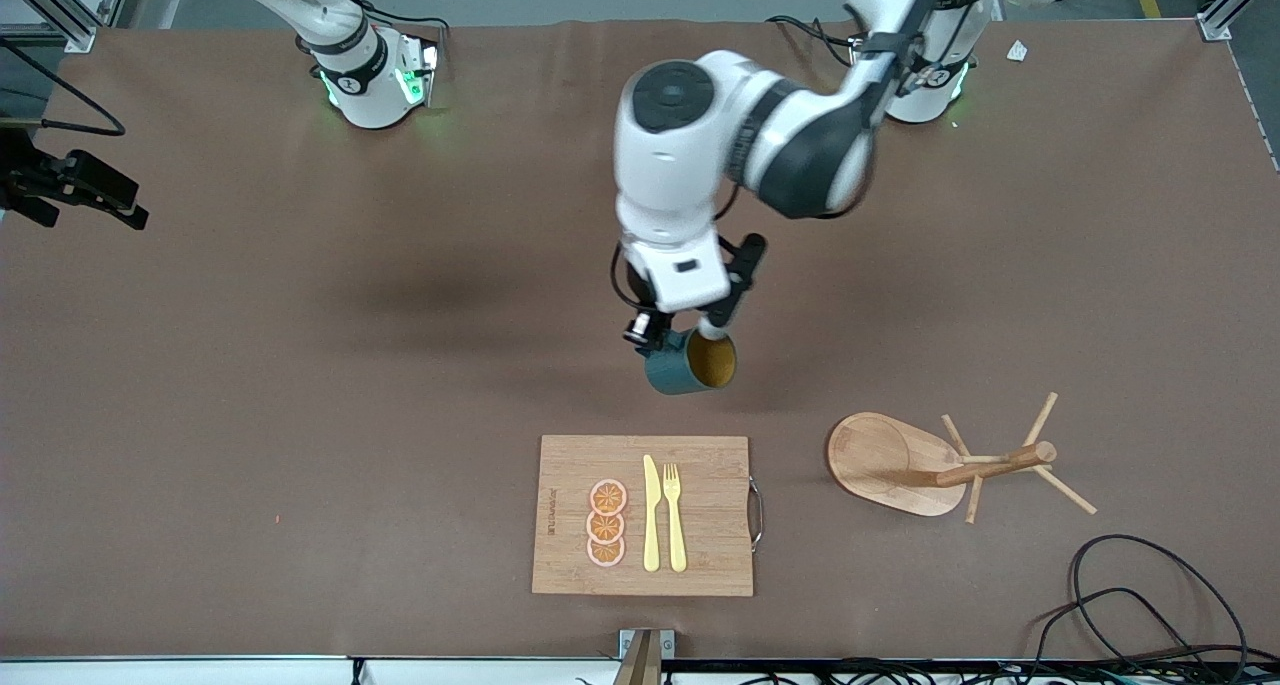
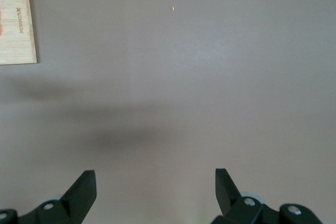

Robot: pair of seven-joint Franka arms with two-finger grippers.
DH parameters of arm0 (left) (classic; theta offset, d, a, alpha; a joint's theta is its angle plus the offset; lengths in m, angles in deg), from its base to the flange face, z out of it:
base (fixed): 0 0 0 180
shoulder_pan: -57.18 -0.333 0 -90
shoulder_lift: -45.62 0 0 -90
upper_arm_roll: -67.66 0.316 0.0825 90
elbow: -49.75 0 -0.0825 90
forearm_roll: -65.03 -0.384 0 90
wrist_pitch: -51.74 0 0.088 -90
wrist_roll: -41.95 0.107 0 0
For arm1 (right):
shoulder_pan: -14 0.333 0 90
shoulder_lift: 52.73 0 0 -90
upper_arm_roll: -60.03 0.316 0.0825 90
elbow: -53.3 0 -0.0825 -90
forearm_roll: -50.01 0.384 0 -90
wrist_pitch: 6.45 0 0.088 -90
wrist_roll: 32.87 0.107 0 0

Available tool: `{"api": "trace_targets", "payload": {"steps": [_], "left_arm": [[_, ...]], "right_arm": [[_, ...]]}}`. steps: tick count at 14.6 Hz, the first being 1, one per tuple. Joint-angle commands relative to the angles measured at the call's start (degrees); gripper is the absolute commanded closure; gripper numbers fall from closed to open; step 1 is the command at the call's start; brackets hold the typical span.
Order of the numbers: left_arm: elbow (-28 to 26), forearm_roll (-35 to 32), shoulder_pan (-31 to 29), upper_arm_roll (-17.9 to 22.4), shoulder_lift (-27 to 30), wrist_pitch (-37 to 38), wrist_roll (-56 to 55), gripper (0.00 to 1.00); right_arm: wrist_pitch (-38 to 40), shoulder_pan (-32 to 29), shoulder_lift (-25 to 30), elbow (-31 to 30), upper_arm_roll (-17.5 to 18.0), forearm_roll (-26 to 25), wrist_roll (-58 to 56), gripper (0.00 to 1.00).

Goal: Pass cup and hang on rack
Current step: 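Carry the mug with the left gripper to the wooden rack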

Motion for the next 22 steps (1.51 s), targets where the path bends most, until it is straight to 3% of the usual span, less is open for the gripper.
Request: {"api": "trace_targets", "payload": {"steps": [1,5,9,15,22], "left_arm": [[-1.5,9.4,-5.4,-0.6,4.3,0.3,4.1,1.00],[-2.4,23.5,-14.6,-0.7,6.4,1.3,8.3,0.99],[-2.5,36.8,-24.8,-0.6,5.8,10.6,21.5,0.99],[-3.0,50.3,-37.3,-0.6,1.6,19.4,36.6,0.99],[-2.8,60.2,-43.1,-0.6,-3.1,21.1,40.0,1.00]], "right_arm": [[0.2,-1.1,0.8,-0.3,0.9,-0.9,-0.3,0.00],[0.2,-1.0,0.8,-0.3,0.9,-0.9,-0.3,0.00],[0.2,-1.0,0.8,-0.3,0.9,-0.9,-0.3,0.00],[0.2,-1.1,0.8,-0.4,0.9,-0.9,-0.3,0.00],[0.2,-1.1,0.8,-0.3,0.9,-0.9,-0.3,0.00]]}}
